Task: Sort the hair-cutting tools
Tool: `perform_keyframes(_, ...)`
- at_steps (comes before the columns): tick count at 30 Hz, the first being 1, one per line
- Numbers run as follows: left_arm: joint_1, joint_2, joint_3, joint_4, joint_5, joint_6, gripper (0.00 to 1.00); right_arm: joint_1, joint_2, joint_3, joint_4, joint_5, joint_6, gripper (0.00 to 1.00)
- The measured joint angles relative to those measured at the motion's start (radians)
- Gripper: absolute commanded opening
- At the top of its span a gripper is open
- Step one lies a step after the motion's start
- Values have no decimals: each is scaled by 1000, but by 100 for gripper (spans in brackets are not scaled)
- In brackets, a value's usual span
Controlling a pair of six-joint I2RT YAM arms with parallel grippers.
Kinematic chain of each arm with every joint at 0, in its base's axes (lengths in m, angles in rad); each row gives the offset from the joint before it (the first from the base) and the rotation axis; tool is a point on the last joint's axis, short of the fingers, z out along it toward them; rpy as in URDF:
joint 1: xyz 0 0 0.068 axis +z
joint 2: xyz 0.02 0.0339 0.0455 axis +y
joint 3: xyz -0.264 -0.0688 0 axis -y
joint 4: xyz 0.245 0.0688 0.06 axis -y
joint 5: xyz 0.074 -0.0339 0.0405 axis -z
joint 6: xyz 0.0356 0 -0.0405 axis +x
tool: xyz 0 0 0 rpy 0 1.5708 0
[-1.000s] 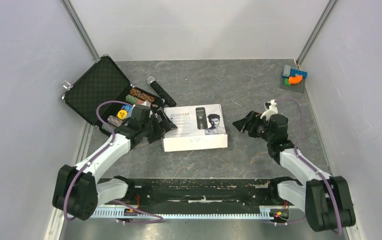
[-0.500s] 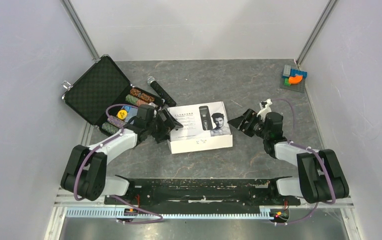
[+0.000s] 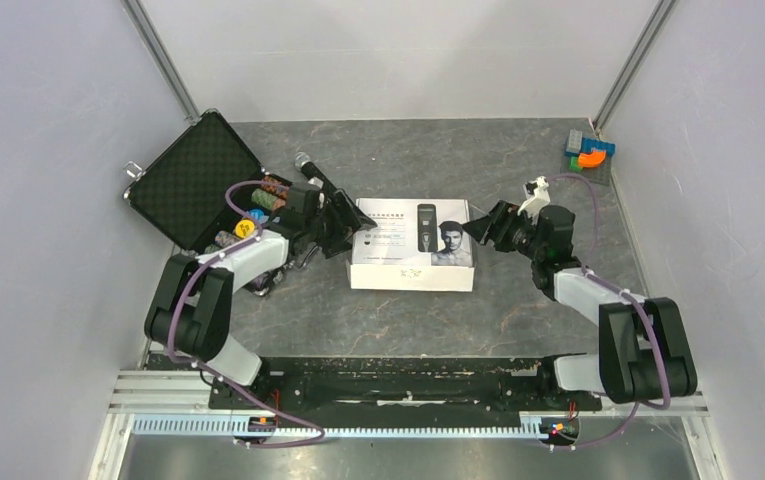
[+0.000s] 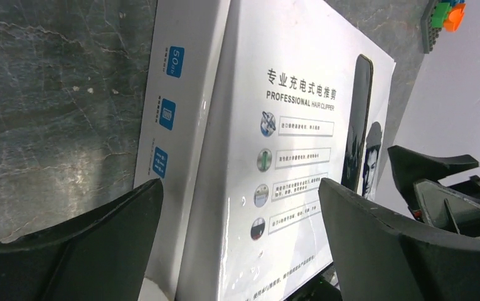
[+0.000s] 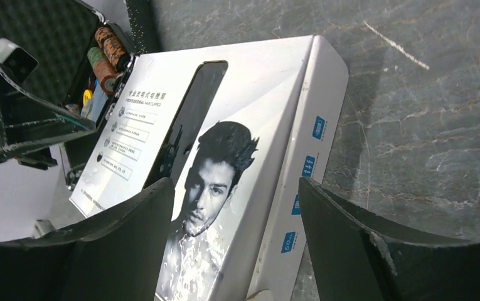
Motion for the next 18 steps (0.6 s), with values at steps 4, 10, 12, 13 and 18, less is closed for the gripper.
perform_keyframes(4, -2, -80, -50, 3, -23, 43, 100, 0, -82, -38, -19, -11, -67, 75)
perform_keyframes(10, -44, -218, -141, 0, -41, 108, 100, 0, -181, -165, -33, -60, -105, 75)
perform_keyframes(12, -61, -229, -151, 0, -36, 128, 100, 0, -196, -196, -40, -83, -108, 75)
perform_keyframes(13, -68, -232, -155, 0, -32, 135, 100, 0, -203, -206, -42, -95, -108, 75)
perform_keyframes(18, -91, -264, -187, -12, -13, 156, 100, 0, -244, -237, -40, -160, -108, 75)
